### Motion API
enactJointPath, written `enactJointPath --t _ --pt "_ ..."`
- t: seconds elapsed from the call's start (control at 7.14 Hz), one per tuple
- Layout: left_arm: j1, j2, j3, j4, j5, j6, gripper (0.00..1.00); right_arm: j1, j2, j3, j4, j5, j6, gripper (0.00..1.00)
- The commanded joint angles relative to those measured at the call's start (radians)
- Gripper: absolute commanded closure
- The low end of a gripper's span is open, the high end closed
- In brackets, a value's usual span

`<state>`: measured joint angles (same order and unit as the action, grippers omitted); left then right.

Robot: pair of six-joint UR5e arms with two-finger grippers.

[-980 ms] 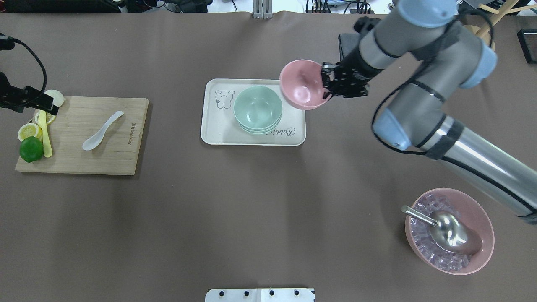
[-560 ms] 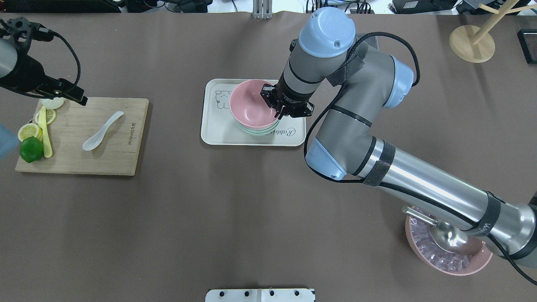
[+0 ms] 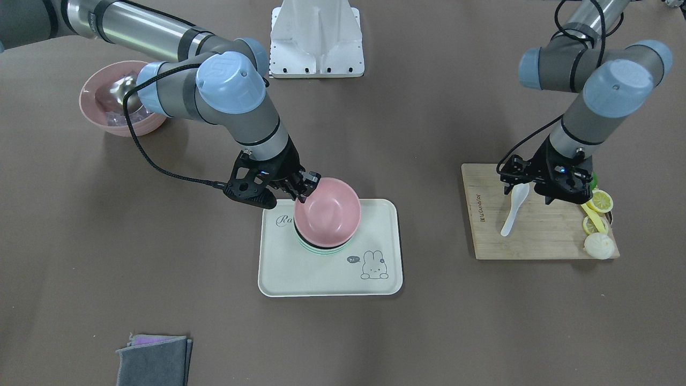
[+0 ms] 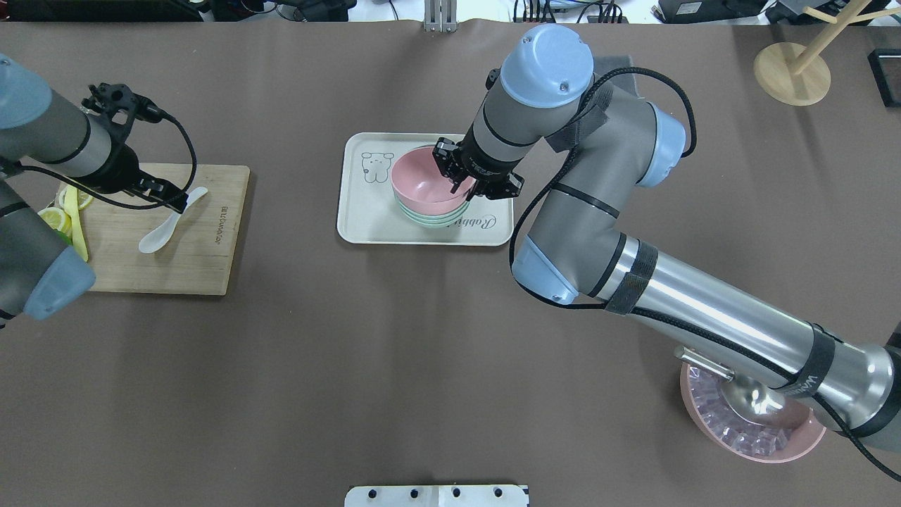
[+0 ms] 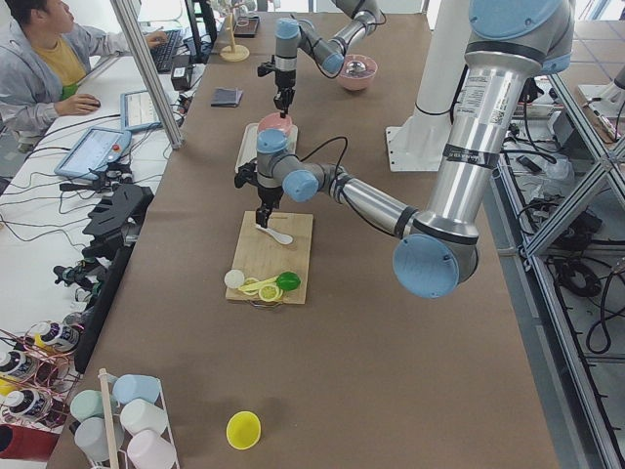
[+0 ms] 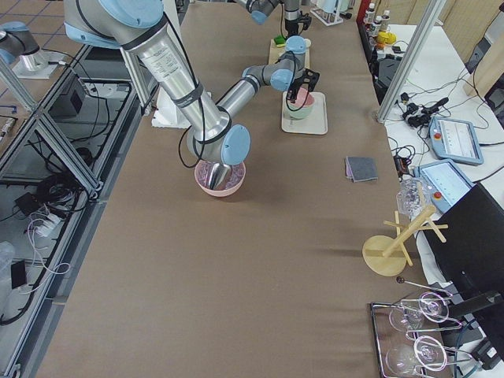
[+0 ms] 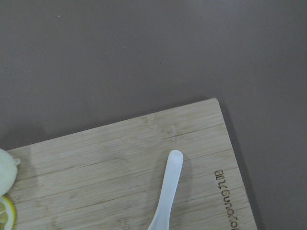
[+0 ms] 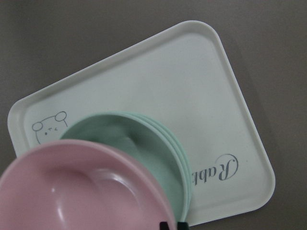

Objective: Stack pink bowl on green and place spoon
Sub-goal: 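Lower the pink bowl into the green bowl while the left gripper reaches the spoon, then grasp the white spoon with the left gripper while the right arm withdraws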

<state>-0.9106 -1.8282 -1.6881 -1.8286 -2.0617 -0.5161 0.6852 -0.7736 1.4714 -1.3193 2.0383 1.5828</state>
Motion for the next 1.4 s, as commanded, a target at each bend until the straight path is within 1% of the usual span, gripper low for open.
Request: enactJointPath --t 0.0,0.14,0.28,0.42,0.56,0.7,0.84,0.98,1.12,1.26 --pt "0.025 -0.038 0.077 -0.009 0.006 0.019 0.14 0.051 -0.001 0.01 0.02 0.049 0.01 0.0" --pt "0.027 -0.081 0.134 -0.015 0.005 0.018 0.2 0.072 -0.01 0.018 0.022 0.081 0.005 0.0" --pt "0.03 -0.089 0.155 -0.018 0.005 0.021 0.24 0.085 -0.039 0.041 0.022 0.091 -0.009 0.0" --pt "0.03 -0.092 0.16 -0.017 0.006 0.022 0.27 0.088 -0.094 0.084 0.02 0.091 -0.048 0.0" --pt "0.03 -0.092 0.165 -0.015 0.005 0.046 0.38 0.096 -0.126 0.117 0.02 0.091 -0.072 0.0" --pt "0.03 -0.094 0.189 -0.017 0.005 0.06 0.47 0.102 -0.127 0.119 0.019 0.094 -0.072 0.0" --pt "0.03 -0.095 0.189 -0.017 0.005 0.061 0.58 0.115 -0.133 0.121 0.018 0.123 -0.072 0.0" --pt "0.03 -0.097 0.189 -0.017 0.005 0.056 0.84 0.158 -0.147 0.125 0.017 0.184 -0.075 0.0" --pt "0.03 -0.101 0.186 -0.014 -0.007 0.057 1.0 0.18 -0.211 0.179 0.017 0.21 -0.111 0.0" --pt "0.029 -0.144 0.186 0.003 -0.021 0.048 1.0 0.219 -0.26 0.219 0.009 0.235 -0.182 0.0"
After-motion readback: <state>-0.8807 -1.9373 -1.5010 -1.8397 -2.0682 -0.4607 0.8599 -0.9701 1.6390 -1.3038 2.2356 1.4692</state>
